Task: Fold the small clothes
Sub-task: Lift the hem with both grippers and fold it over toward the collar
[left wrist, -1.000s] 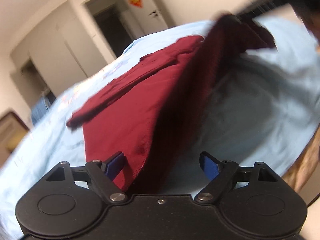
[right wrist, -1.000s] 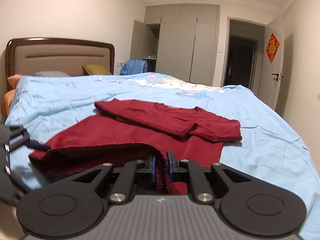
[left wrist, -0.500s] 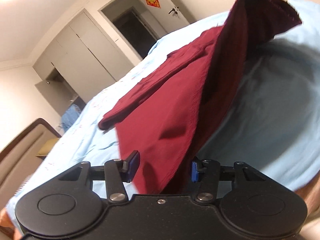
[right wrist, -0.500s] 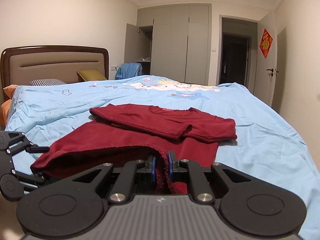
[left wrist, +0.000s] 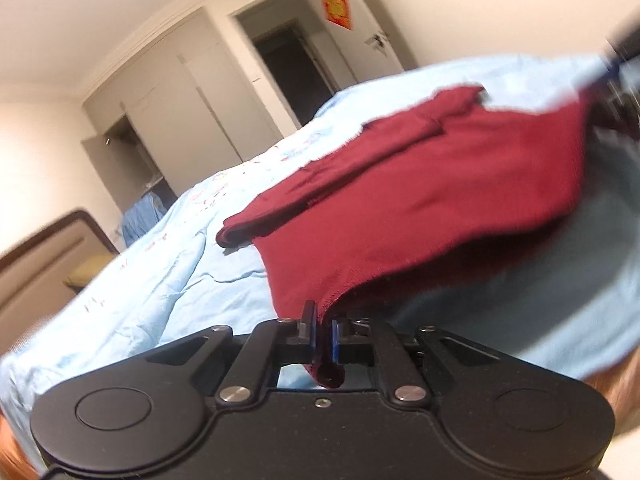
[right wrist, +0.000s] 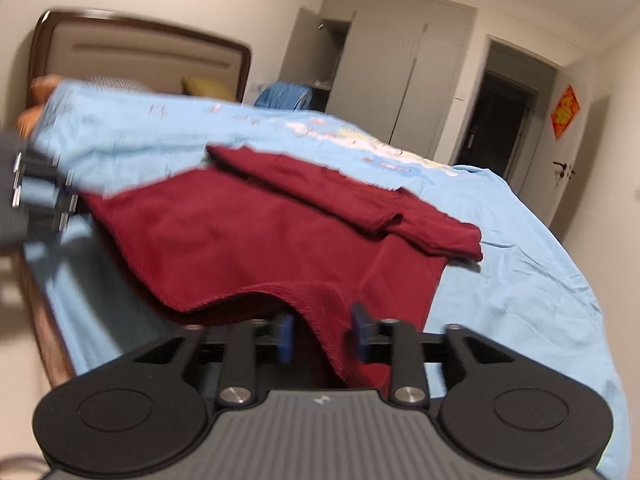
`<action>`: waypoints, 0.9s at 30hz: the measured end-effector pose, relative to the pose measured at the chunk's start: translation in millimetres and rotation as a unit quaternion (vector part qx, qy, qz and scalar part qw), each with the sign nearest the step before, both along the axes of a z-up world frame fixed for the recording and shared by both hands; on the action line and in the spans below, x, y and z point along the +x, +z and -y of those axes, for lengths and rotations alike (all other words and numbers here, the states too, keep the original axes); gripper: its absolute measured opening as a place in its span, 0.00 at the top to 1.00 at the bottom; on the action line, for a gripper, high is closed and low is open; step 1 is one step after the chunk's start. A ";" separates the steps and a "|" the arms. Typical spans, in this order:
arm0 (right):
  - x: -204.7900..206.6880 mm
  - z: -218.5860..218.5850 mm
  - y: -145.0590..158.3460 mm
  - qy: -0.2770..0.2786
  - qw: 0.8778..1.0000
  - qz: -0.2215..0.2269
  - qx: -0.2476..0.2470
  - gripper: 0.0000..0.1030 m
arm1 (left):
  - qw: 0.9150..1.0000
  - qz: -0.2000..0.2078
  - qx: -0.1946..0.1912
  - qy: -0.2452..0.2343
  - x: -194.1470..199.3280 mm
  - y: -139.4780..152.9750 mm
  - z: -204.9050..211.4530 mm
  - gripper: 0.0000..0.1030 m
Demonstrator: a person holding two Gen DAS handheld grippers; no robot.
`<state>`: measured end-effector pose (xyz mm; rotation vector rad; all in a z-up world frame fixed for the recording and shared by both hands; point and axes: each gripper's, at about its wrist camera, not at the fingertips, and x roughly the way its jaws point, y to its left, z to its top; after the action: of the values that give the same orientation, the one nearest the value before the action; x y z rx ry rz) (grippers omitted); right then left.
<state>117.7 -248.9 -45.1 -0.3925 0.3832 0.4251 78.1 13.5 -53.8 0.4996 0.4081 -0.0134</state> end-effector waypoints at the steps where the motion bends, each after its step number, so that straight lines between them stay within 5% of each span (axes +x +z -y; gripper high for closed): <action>1: -1.9 -2.0 -3.5 0.002 1.000 -0.007 -0.009 0.38 | 1.000 0.005 -0.016 0.004 0.3 5.1 -1.7 0.94; 3: -5.5 -5.3 -11.2 0.007 1.000 -0.022 -0.018 0.20 | 0.999 0.017 -0.043 0.006 2.2 15.2 -6.6 0.94; 7: -9.2 -14.9 -22.4 0.008 0.999 -0.030 -0.042 0.13 | 0.996 0.045 -0.073 0.003 10.3 36.2 -11.4 0.94; 14: -13.3 -30.7 -44.2 -0.044 0.987 0.044 -0.149 0.13 | 0.991 0.093 -0.095 0.001 18.0 67.0 -12.2 0.94; 17: -19.9 -29.9 -52.1 -0.066 0.978 0.077 -0.181 0.25 | 0.990 0.106 -0.093 0.004 18.5 74.2 -12.2 0.94; 19: -26.5 -27.2 -54.4 -0.068 0.975 0.096 -0.187 0.41 | 0.989 0.112 -0.092 0.006 15.4 76.7 -13.2 0.95; 21: -32.4 -24.5 -52.9 -0.070 0.975 0.110 -0.182 0.70 | 0.989 0.119 -0.088 0.007 11.5 77.2 -13.5 0.95; 23: -35.4 -20.3 -48.5 -0.074 0.974 0.124 -0.172 0.84 | 0.988 0.125 -0.085 0.008 7.3 77.5 -12.6 0.95; 27: -45.2 -14.4 -32.8 -0.081 0.971 0.168 -0.146 0.94 | 0.985 0.144 -0.092 0.011 -1.6 81.4 -13.5 0.95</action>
<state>72.5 -234.5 -77.8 -0.7044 0.1436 0.1366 76.5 27.0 27.6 0.3087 0.1275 0.0424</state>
